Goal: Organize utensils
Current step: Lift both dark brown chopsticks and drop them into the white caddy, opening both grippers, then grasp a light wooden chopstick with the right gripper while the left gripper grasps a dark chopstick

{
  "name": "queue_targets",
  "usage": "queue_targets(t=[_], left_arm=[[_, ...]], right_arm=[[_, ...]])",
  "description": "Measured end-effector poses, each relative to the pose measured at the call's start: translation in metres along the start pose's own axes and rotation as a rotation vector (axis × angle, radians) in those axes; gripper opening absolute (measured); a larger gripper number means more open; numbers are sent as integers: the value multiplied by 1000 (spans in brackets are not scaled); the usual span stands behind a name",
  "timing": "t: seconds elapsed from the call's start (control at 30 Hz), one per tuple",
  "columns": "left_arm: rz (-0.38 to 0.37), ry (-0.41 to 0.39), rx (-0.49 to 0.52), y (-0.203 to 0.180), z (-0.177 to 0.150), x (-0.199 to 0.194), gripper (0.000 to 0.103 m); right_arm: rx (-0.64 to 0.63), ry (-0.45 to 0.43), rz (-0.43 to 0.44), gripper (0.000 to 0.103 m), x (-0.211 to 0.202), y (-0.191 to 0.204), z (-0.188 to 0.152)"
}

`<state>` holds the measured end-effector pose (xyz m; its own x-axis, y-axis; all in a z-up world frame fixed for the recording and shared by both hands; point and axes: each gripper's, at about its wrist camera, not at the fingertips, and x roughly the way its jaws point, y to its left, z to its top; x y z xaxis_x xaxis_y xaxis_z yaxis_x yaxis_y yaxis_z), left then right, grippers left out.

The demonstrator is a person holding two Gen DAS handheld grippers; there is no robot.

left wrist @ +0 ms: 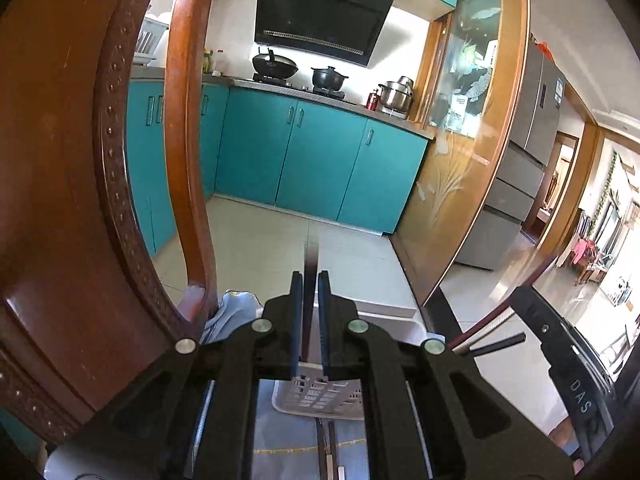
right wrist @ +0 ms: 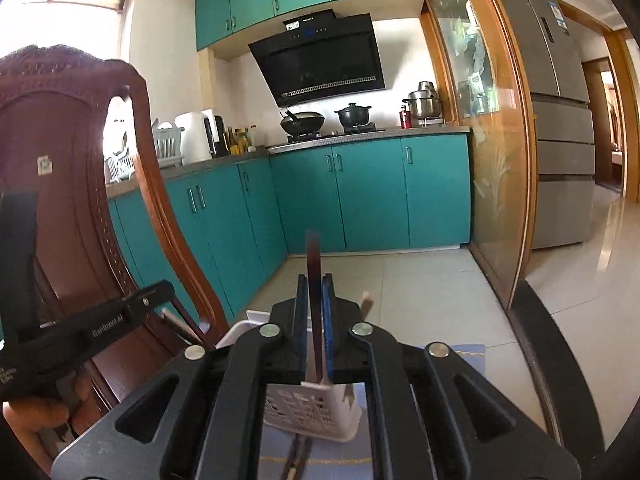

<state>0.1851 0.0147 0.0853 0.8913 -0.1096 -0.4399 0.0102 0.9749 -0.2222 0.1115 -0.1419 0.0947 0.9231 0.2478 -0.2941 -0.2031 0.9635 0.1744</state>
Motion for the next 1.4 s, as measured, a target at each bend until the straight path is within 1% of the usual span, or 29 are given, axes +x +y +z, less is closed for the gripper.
queue_targets(t=[0.07, 0.13, 0.17, 0.23, 0.27, 0.3, 0.33, 0.37, 0.4, 0.43, 0.5, 0.57, 0.6, 0.63, 0.7, 0.77, 0.8, 0.93, 0.97, 1.03, 1.07, 1.17, 1.27, 1.3, 1.37, 1.4], left_arm=[[-4, -12, 1, 2, -3, -5, 8], [-7, -21, 6, 3, -6, -11, 10], [-7, -27, 7, 4, -10, -16, 11], [1, -54, 15, 5, -16, -29, 13], [7, -67, 22, 7, -18, -34, 13], [17, -85, 32, 7, -22, -40, 14], [41, -109, 46, 7, -27, -48, 14], [51, -118, 52, 8, -30, -51, 14], [58, -123, 57, 9, -34, -54, 15], [59, -119, 61, 12, -39, -56, 18], [61, -79, 76, 16, -50, -50, 22], [65, -36, 85, 19, -62, -44, 22], [68, 7, 89, 20, -69, -37, 22], [68, 35, 87, 22, -73, -33, 22], [57, 101, 75, 24, -79, -24, 22], [36, 156, 54, 27, -84, -16, 25], [39, 166, 55, 27, -85, -14, 28], [95, 187, 109, 23, -94, -11, 32], [94, 198, 109, 23, -95, -10, 33], [85, 229, 103, 25, -99, -6, 35], [81, 244, 101, 25, -100, -4, 36], [81, 295, 91, 28, -106, 4, 38], [84, 337, 71, 31, -109, 13, 38], [77, 355, 66, 32, -111, 17, 40], [64, 382, 66, 29, -115, 24, 40], [56, 398, 70, 27, -118, 27, 40]], right_arm=[[4, 1, 3, 19, -8, 0, 0], [7, -18, 24, 23, -22, -1, 1], [7, -30, 48, 24, -32, -1, 0], [-2, -64, 183, 24, -55, 0, -7], [-14, -65, 246, 24, -63, 1, -13], [-36, -44, 290, 24, -67, 4, -22], [-54, -15, 300, 24, -67, 7, -31], [-84, 54, 302, 23, -60, 11, -46], [-108, 163, 288, 23, -44, 13, -64], [-112, 257, 261, 23, -28, 15, -78], [-80, 550, 165, 23, 19, 10, -124], [-25, 752, 123, 24, 49, 5, -159], [1, 814, 125, 24, 56, 3, -173], [13, 839, 127, 24, 60, 3, -179], [27, 862, 145, 24, 62, 7, -186], [-2, 862, 133, 24, 62, 13, -188], [-26, 852, 121, 23, 61, 17, -188], [-65, 839, 100, 23, 60, 24, -189], [-85, 833, 88, 22, 59, 25, -188], [-131, 833, 33, 15, 60, 19, -186], [-133, 833, 28, 13, 64, 16, -185], [-115, 826, 41, 13, 62, 8, -184], [-142, 825, 45, 15, 61, 10, -187], [-153, 820, 44, 15, 60, 11, -187], [-134, 815, 29, 12, 63, 8, -186], [-128, 810, 8, 12, 64, 6, -185]])
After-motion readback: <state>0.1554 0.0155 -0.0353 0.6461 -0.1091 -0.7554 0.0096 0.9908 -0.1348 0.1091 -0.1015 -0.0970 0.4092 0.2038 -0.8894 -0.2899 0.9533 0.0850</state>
